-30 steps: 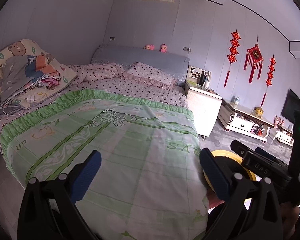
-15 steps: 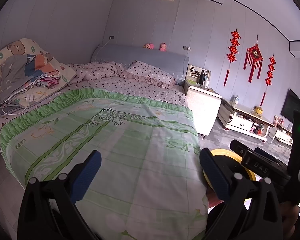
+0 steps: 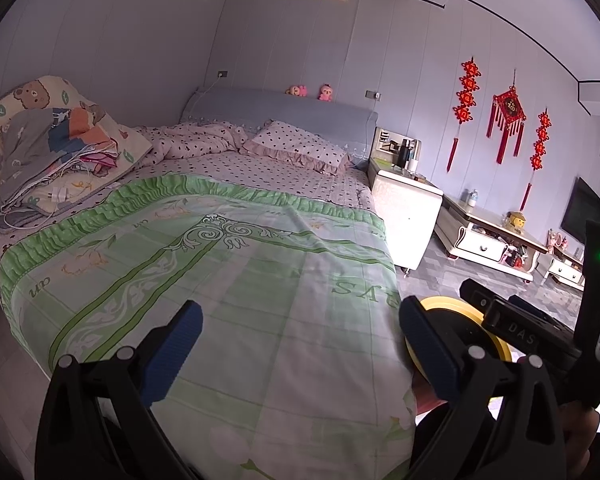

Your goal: Collect trash

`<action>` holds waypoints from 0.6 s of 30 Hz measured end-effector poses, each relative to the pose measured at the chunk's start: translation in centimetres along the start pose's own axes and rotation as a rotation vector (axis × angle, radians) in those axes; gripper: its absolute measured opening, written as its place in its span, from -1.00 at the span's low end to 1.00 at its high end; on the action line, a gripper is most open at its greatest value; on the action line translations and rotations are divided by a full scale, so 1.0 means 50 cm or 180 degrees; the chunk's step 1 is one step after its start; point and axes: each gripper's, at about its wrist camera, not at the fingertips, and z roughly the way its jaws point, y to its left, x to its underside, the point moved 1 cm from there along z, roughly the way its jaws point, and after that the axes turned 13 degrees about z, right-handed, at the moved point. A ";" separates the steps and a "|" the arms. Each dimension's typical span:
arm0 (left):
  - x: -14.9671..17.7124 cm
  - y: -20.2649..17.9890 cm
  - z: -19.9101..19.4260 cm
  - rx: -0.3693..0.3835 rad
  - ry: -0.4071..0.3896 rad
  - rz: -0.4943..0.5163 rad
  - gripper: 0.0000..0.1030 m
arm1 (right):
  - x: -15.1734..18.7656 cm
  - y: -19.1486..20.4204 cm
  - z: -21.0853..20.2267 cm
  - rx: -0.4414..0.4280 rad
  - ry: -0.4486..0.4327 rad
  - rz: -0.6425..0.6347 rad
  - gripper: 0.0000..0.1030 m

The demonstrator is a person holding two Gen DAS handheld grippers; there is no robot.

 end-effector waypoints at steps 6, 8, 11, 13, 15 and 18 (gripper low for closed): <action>0.001 -0.001 0.000 -0.0003 0.0004 0.0006 0.84 | 0.001 -0.001 0.000 0.0005 0.0002 0.0004 0.84; 0.003 -0.001 0.001 0.0003 0.0008 0.0006 0.84 | 0.002 -0.001 0.001 0.0008 0.0011 0.0009 0.84; 0.004 -0.001 0.001 0.0004 0.0010 0.0009 0.84 | 0.006 -0.004 0.004 0.0014 0.0033 0.0018 0.84; 0.002 -0.001 0.002 0.0007 0.0011 0.0007 0.84 | 0.009 -0.002 0.006 0.0018 0.0040 0.0025 0.84; 0.003 -0.002 0.003 0.0009 0.0014 0.0007 0.84 | 0.009 -0.002 0.007 0.0021 0.0039 0.0025 0.84; 0.004 -0.002 0.003 0.0012 0.0018 0.0007 0.84 | 0.009 -0.003 0.007 0.0019 0.0045 0.0027 0.84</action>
